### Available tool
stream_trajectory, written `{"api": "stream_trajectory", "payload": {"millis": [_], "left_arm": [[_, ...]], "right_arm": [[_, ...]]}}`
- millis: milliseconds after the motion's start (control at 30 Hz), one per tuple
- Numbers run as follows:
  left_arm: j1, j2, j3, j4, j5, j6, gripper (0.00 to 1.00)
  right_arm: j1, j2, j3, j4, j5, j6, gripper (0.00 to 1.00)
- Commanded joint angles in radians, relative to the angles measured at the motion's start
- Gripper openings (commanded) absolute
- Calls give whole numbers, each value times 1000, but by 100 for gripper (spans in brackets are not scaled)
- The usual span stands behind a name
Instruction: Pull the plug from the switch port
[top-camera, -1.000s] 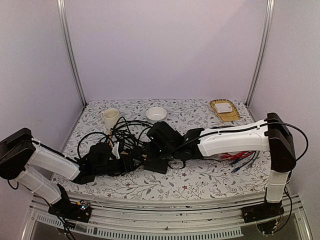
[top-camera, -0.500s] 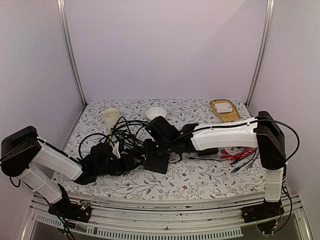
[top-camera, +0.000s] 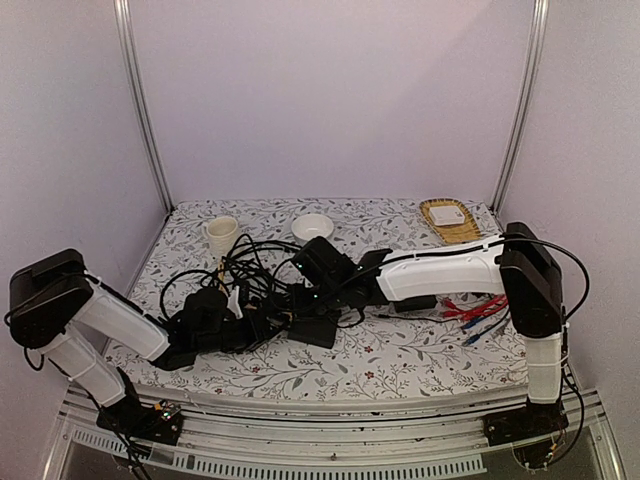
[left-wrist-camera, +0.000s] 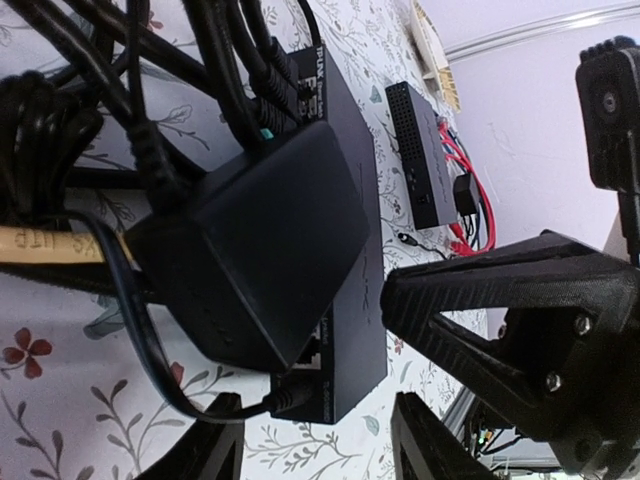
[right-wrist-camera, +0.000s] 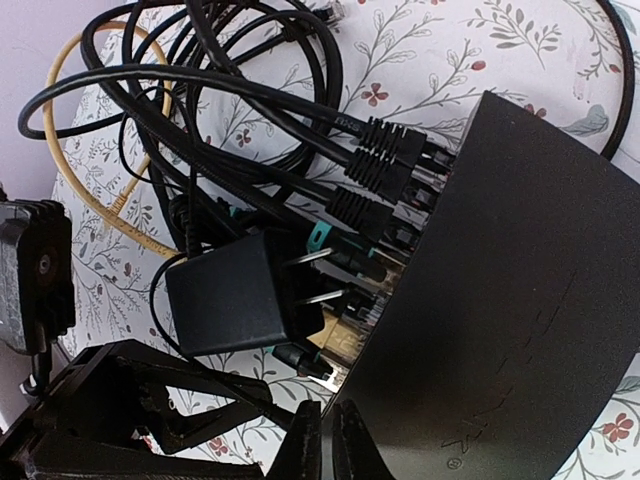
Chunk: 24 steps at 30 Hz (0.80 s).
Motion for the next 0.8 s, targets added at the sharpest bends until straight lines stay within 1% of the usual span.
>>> {"api": "stream_trajectory", "payload": {"millis": [0,433,767], "left_arm": [[10,34,9,35,-15,-4,53],[10,122,14,137,-14,-37,48],[10,155,12,205,-18,-61,40]], "right_arm": [[-18,19,21,-7,-21,-17,8],[-33,26,24,-14,-41,-28,8],[-38,44,53,-25,-52,-42,8]]}}
